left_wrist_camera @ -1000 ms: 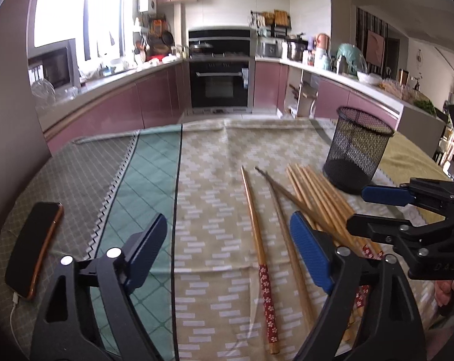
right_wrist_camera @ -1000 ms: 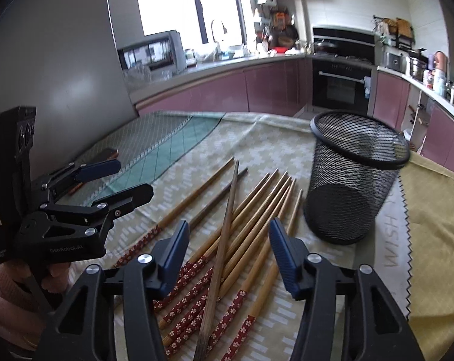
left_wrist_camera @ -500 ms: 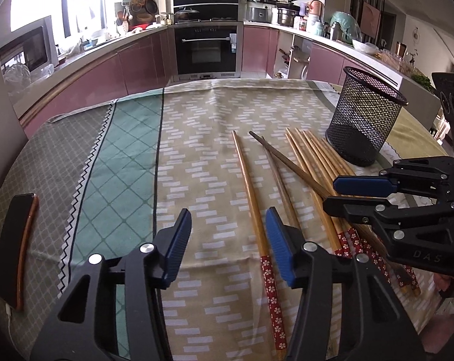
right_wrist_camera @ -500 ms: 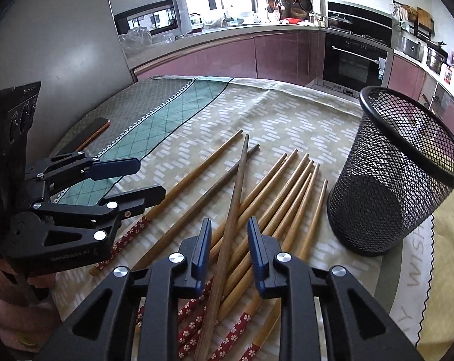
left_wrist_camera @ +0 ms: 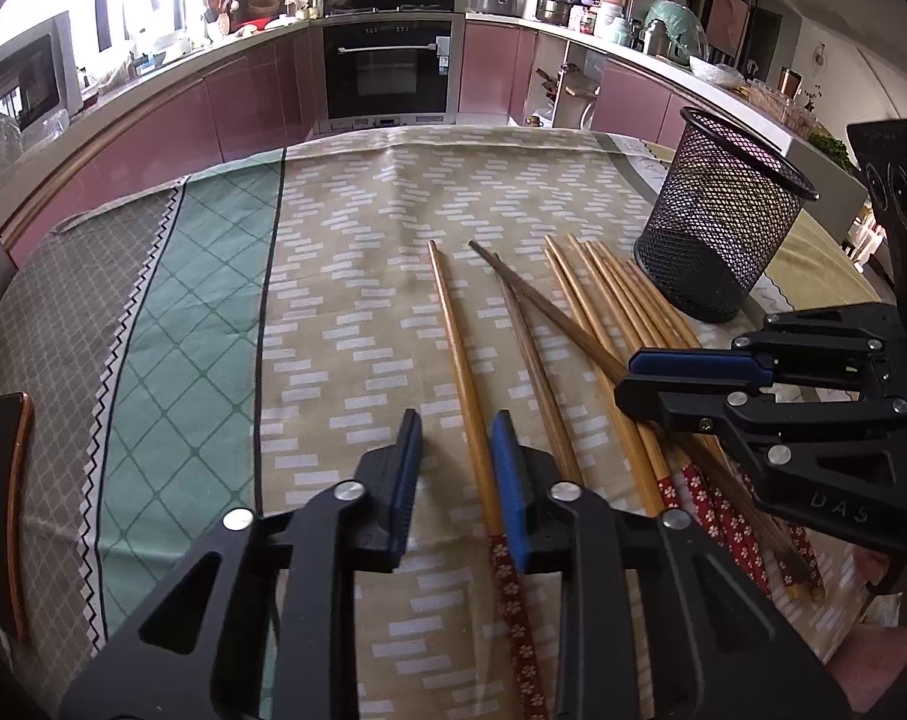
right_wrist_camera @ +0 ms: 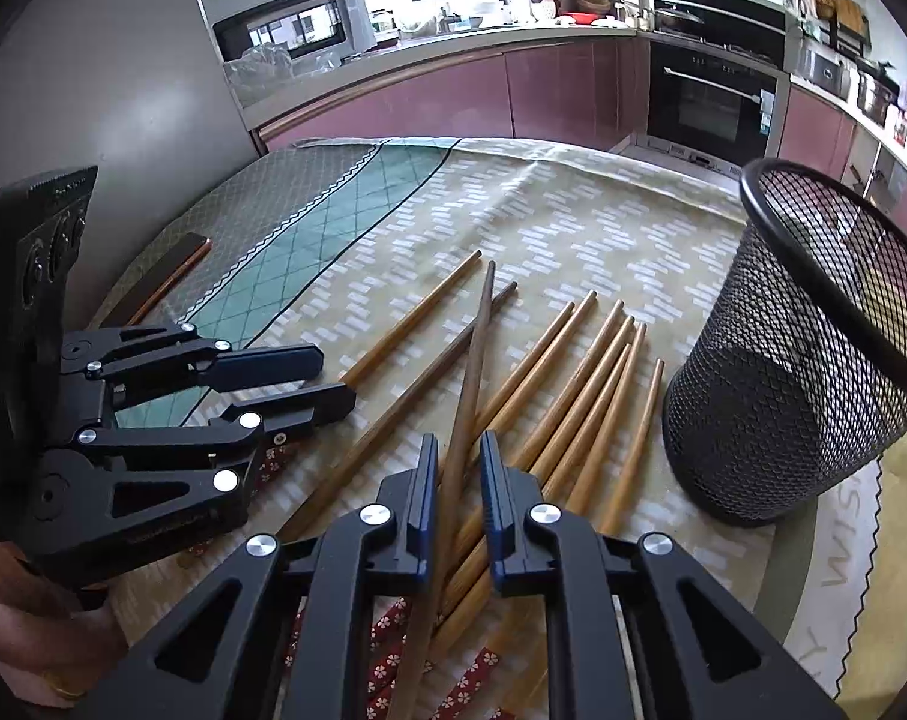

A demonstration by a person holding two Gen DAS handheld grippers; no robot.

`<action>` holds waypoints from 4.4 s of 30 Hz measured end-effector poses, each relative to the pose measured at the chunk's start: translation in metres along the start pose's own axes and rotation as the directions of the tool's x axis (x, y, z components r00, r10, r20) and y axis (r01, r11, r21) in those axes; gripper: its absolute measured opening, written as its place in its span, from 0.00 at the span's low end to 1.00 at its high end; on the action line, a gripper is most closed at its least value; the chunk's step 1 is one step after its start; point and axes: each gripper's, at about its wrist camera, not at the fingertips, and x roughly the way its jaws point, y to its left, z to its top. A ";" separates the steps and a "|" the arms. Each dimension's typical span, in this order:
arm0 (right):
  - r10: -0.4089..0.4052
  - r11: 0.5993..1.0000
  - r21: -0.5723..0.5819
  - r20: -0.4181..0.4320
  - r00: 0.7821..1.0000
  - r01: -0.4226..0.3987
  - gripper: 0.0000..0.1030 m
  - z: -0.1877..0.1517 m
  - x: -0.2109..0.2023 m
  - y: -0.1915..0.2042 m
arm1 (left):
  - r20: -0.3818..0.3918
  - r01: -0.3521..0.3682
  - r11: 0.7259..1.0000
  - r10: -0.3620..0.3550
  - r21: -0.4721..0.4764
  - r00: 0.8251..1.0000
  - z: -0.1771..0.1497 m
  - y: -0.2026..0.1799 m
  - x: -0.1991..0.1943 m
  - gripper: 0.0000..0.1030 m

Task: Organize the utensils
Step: 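Lower the right gripper onto one chopstick and close on it, then lift the chopstick upright and drop it into the mesh cup with the right gripper, then return the right gripper to the chopsticks and grasp another one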

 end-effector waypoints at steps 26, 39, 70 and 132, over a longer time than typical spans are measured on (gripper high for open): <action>0.129 0.982 0.105 0.243 0.962 -0.158 0.06 -0.020 -0.090 -0.024 | 0.128 0.202 0.978 -0.195 -0.048 0.972 0.007 0.000 -0.068 0.07; 0.110 0.985 0.079 0.415 0.903 -0.156 0.06 -0.004 -0.145 -0.041 | 0.288 0.338 0.941 -0.325 0.004 0.901 0.046 -0.012 -0.130 0.07; -0.029 0.986 0.157 0.518 0.855 -0.062 0.06 0.060 -0.176 -0.114 | 0.201 0.333 0.938 -0.347 0.099 0.916 0.150 -0.096 -0.046 0.07; -0.052 0.989 0.137 0.042 0.998 0.046 0.22 -0.039 -0.031 -0.037 | -0.046 0.069 0.990 -0.064 0.125 0.997 0.003 -0.033 -0.005 0.34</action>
